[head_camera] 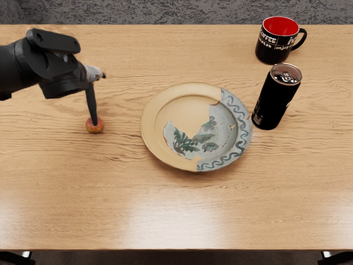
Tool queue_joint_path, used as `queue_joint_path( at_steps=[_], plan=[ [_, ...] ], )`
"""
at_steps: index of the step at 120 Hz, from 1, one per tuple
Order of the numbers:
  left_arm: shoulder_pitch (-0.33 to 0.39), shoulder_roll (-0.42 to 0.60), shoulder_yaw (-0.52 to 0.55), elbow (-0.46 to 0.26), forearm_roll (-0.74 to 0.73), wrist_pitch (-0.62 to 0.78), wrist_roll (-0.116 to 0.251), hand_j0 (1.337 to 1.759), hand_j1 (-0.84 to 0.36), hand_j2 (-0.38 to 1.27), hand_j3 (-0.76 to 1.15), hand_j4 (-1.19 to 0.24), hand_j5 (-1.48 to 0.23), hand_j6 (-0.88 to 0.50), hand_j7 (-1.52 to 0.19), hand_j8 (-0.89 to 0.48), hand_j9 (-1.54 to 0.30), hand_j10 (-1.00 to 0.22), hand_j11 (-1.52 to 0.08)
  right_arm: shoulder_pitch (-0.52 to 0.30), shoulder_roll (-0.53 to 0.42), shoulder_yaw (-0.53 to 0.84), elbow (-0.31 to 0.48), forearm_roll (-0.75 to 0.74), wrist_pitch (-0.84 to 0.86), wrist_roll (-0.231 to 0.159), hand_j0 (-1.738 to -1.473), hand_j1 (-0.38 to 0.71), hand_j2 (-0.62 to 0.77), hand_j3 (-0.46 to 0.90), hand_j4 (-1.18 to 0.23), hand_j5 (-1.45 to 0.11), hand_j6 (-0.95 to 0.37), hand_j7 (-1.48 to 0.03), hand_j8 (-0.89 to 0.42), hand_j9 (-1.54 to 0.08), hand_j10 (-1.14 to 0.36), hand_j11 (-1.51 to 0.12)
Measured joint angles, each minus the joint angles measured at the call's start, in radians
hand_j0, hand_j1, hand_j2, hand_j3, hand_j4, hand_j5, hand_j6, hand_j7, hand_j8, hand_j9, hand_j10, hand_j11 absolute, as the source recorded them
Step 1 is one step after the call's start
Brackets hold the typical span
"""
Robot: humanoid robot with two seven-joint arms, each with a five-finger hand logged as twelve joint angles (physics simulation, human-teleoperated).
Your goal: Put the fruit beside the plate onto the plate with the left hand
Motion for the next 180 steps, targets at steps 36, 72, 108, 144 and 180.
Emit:
queue_joint_path(
  at_steps=[36, 72, 108, 144, 180],
  plan=[
    [0.1, -0.024, 0.018, -0.028, -0.055, 0.107, -0.013, 1.658, 0.35, 0.0, 0.0, 0.0, 0.0, 0.0, 0.0, 0.0, 0.0, 0.0, 0.0, 0.0, 0.0, 0.0, 0.0, 0.0, 0.0, 0.0, -1.658, -0.33, 0.0, 0.0, -0.02, -0.02, -0.02, -0.02, -0.02, -0.02, -0.02, -0.02],
    [0.078, -0.009, 0.032, -0.039, -0.109, 0.113, -0.012, 1.658, 0.11, 0.04, 0.0, -0.2, -0.26, -0.2, -0.26, -0.2, -0.26, -0.2, -0.26, 0.0, 0.0, 0.0, 0.0, 0.0, 0.0, 0.0, -1.658, -0.33, 0.0, 0.0, -0.02, -0.02, -0.02, -0.02, -0.02, -0.02, -0.02, -0.02],
    [-0.009, -0.014, 0.033, -0.264, -0.121, 0.338, -0.063, 1.658, 0.02, 0.05, 0.0, -0.27, -0.35, -0.27, -0.35, -0.27, -0.35, -0.27, -0.35, 0.0, 0.0, 0.0, 0.0, 0.0, 0.0, 0.0, -1.658, -0.33, 0.0, 0.0, -0.02, -0.02, -0.02, -0.02, -0.02, -0.02, -0.02, -0.02],
    [0.018, -0.018, 0.036, -0.3, -0.125, 0.432, -0.087, 1.658, 0.0, 0.06, 0.0, -0.29, -0.37, -0.29, -0.37, -0.29, -0.37, -0.29, -0.37, 0.0, 0.0, 0.0, 0.0, 0.0, 0.0, 0.0, -1.658, -0.33, 0.0, 0.0, -0.02, -0.02, -0.02, -0.02, -0.02, -0.02, -0.02, -0.02],
    [0.052, -0.022, 0.042, -0.298, -0.131, 0.509, -0.089, 1.658, 0.0, 0.06, 0.0, -0.3, -0.38, -0.3, -0.38, -0.3, -0.38, -0.3, -0.38, 0.0, 0.0, 0.0, 0.0, 0.0, 0.0, 0.0, -1.658, -0.33, 0.0, 0.0, -0.02, -0.02, -0.02, -0.02, -0.02, -0.02, -0.02, -0.02]
  ],
)
